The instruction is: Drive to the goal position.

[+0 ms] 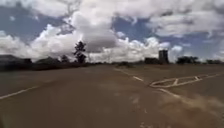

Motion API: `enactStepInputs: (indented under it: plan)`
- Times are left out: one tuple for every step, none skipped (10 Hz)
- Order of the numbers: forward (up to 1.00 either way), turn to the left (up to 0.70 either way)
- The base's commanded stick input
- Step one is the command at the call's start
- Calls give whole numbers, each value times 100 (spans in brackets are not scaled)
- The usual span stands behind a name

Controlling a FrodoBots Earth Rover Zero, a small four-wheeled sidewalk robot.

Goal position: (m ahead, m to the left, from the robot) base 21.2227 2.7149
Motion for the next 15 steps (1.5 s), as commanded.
enactStepInputs:
  plan:
    - [100,0]
    - [100,0]
    - [100,1]
    - [100,1]
    - [100,2]
    - [100,5]
    - [100,17]
    - [100,0]
    - [100,0]
    - [100,0]
    - [100,0]
    - [100,0]
    - [100,0]
    - [100,0]
    - [100,0]
